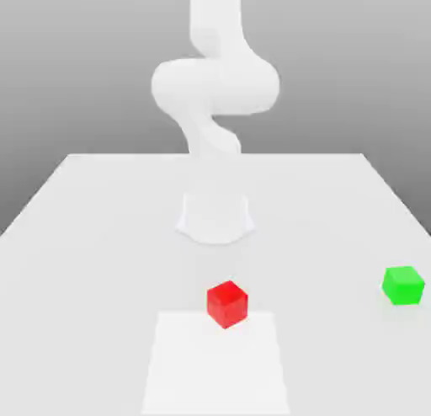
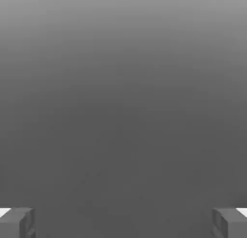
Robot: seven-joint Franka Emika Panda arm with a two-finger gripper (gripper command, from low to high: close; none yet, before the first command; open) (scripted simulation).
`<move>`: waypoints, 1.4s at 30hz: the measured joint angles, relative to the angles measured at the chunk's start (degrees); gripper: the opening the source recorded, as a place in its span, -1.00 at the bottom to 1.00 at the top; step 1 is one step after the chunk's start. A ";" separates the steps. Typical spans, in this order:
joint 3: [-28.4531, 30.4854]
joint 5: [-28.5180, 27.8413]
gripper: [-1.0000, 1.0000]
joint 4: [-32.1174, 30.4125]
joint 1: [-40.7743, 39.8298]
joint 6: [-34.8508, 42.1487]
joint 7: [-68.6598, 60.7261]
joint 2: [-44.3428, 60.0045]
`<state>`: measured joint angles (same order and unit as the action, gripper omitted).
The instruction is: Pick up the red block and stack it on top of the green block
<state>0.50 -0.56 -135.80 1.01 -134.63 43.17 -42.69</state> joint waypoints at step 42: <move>0.70 -0.24 -1.00 -35.73 4.72 -28.82 -28.76 34.66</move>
<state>1.20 -0.80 -171.53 5.74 -163.45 14.41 -8.02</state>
